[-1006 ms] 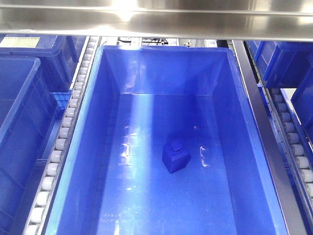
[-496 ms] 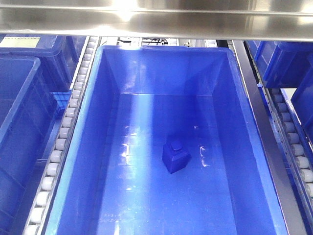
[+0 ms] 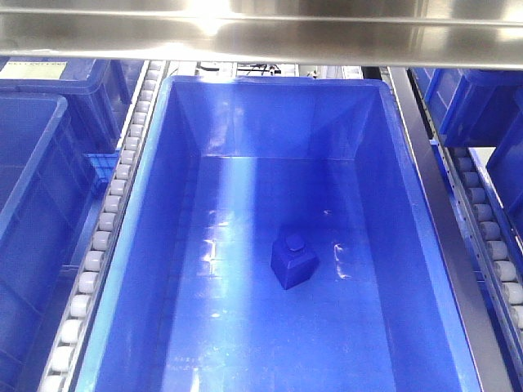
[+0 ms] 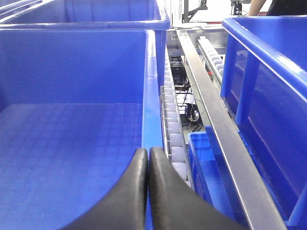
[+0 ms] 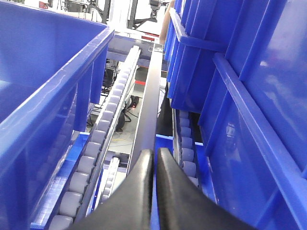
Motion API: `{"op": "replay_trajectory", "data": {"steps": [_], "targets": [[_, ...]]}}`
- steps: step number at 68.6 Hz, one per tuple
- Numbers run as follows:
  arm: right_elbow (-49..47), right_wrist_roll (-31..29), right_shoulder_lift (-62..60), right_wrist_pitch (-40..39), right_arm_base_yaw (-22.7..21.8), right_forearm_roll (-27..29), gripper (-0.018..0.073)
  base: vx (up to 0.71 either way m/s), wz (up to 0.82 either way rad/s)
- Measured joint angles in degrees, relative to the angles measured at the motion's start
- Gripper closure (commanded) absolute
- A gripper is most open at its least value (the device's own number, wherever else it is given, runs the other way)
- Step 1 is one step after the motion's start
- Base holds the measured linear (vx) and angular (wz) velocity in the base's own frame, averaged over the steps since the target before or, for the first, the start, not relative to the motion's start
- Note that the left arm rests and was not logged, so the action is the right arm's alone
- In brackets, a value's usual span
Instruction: Pour parts from conveyor to right shelf
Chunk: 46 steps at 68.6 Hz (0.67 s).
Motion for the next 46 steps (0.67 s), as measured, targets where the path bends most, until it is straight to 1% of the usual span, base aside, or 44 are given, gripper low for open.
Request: {"op": "replay_trajectory", "data": {"steps": [46], "targets": [[0.00,0.00,0.00,0.00,0.00,-0.05,0.0565,0.00,0.00]]}}
